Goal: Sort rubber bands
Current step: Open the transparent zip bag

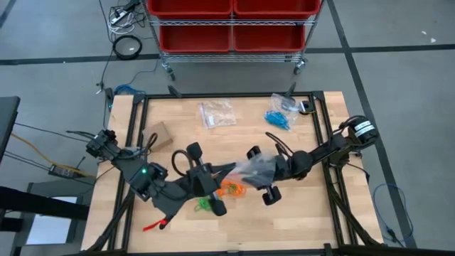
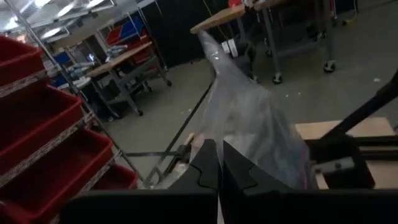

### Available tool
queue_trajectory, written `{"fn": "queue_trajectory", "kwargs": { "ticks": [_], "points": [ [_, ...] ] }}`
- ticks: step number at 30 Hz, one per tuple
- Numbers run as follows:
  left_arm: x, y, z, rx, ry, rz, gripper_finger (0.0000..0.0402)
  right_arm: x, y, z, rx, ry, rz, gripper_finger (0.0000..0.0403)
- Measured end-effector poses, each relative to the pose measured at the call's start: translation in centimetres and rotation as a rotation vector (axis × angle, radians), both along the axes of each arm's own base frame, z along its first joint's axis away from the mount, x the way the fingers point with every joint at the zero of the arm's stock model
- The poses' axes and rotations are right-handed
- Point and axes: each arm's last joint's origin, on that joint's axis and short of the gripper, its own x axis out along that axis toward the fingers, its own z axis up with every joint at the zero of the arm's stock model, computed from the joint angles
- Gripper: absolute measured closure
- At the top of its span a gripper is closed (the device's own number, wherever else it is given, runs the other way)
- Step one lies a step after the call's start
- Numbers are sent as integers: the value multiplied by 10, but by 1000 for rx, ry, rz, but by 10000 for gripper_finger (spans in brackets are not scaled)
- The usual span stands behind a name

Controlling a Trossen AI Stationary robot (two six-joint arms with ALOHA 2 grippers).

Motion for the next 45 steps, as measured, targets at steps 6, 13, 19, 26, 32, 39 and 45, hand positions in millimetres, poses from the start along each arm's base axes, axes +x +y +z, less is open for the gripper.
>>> {"fn": "queue_trajectory", "kwargs": {
  "ticks": [6,13,19,26,32,39,45],
  "points": [
    [-3,-5,-1,-31,-8,-10,401,-4,-2,8,2,-29,-6,310],
    [-4,-14,-7,-31,3,-29,401,-4,-2,8,10,-22,-24,310],
    [3,-21,-18,-24,31,-39,401,-4,-2,9,11,-26,-25,310],
    [4,-24,-30,-49,71,-34,401,-4,-2,9,10,-28,-17,315],
    [-2,-27,-37,-83,89,-10,402,-5,-2,10,-3,-34,-2,378],
    [-6,-29,-42,-137,92,4,385,-3,-1,7,-24,1,0,402],
    [-13,-39,-44,-149,92,-19,328,2,-2,1,-28,74,-36,403]
  ]
}}
